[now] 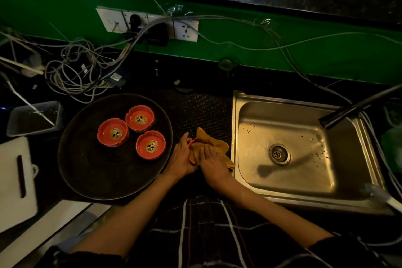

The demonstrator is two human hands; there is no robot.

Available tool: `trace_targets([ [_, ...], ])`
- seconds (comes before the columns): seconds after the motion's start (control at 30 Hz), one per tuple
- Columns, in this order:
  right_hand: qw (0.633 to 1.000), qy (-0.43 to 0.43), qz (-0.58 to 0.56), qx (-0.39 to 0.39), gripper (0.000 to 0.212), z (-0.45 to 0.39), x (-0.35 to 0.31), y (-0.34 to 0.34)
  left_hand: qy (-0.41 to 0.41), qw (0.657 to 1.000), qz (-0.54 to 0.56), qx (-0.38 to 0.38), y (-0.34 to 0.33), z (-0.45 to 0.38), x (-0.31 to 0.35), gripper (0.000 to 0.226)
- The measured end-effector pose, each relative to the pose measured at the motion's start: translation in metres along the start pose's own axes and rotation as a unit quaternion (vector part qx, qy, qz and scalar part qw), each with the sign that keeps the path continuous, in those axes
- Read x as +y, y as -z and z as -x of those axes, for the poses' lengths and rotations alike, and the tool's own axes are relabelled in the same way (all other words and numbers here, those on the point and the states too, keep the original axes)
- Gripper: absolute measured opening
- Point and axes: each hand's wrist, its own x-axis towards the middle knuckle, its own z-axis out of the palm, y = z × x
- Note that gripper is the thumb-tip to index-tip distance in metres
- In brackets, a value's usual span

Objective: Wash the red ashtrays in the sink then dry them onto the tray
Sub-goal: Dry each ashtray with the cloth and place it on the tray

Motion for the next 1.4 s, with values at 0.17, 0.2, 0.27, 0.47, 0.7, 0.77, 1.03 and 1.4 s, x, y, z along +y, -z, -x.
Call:
trace_targets([
  [0.17,0.999,-0.036,0.018,-0.001,0.065,-0.017,-0.018,0.014,-0.046,0.998,-0.034,-0.038,0.02,-0.01,-0.006,0.123],
  [0.2,0.999,-0.037,-0.006,-0.005,0.066,-0.02,-0.017,0.017,-0.05,0.997,-0.037,-0.038,0.021,-0.012,-0.006,0.122],
  [0.27,0.998,-0.018,-0.066,-0.011,0.062,-0.023,-0.01,0.022,-0.051,0.997,-0.046,-0.039,0.019,-0.018,-0.008,0.117],
  [0.47,0.988,0.072,-0.137,-0.012,0.041,-0.017,0.013,0.041,-0.036,0.996,-0.067,-0.049,0.016,-0.022,-0.012,0.118],
  [0.7,0.969,-0.055,-0.213,-0.116,0.04,-0.004,0.029,0.065,-0.062,0.991,-0.089,-0.073,0.016,-0.015,0.0,0.122],
  [0.77,0.953,-0.12,-0.257,-0.102,0.026,0.003,0.039,0.077,-0.085,0.988,-0.089,-0.095,0.015,-0.016,0.005,0.117],
  [1.03,0.909,-0.227,-0.322,0.137,0.018,0.028,0.071,0.11,-0.08,0.989,-0.07,-0.104,0.01,-0.024,-0.002,0.127],
  [1.4,0.975,-0.093,-0.156,0.126,0.036,0.025,0.029,0.04,0.033,0.993,0.065,0.09,-0.023,0.004,0.01,0.129],
])
